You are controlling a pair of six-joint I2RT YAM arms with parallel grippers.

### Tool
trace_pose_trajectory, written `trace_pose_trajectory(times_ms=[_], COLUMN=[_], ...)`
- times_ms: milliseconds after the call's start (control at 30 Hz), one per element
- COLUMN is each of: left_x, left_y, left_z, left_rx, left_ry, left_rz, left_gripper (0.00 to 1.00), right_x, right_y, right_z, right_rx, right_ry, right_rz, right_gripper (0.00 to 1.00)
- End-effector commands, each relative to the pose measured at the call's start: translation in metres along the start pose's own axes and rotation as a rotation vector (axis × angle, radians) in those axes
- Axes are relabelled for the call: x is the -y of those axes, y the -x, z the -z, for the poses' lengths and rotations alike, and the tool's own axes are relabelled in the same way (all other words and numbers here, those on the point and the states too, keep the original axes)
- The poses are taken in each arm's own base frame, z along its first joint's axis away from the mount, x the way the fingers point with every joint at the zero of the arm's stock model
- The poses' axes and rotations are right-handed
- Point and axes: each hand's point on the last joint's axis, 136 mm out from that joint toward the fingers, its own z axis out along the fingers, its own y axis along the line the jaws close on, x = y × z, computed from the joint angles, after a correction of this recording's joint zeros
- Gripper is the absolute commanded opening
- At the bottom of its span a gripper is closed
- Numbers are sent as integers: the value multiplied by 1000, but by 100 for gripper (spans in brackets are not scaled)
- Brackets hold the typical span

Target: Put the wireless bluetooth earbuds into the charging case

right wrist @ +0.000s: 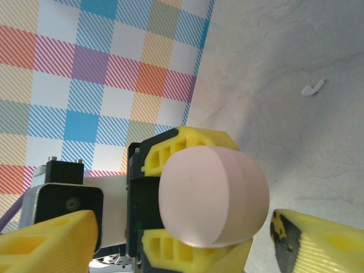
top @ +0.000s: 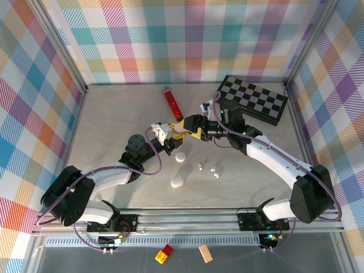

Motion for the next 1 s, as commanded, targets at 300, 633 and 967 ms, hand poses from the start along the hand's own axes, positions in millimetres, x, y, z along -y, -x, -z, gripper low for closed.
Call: trace_pose_trajectory(times_ms=[300, 633, 967], left_x=[7, 9, 21], left_y=[20, 11, -12], left_z=[-3, -2, 11], left_rx=[67, 9, -161], left_ry=[-35, -46, -102], left_rz=[-17, -40, -61], left_gripper=[27, 38, 100], right_x=[-14, -3, 46], right_y=[14, 14, 28], right_z=[-13, -15, 5], right_rx=[-3, 5, 112], right_ry=[73, 42, -170], right_rz=[-24, -7, 46], right_gripper=[54, 20, 19])
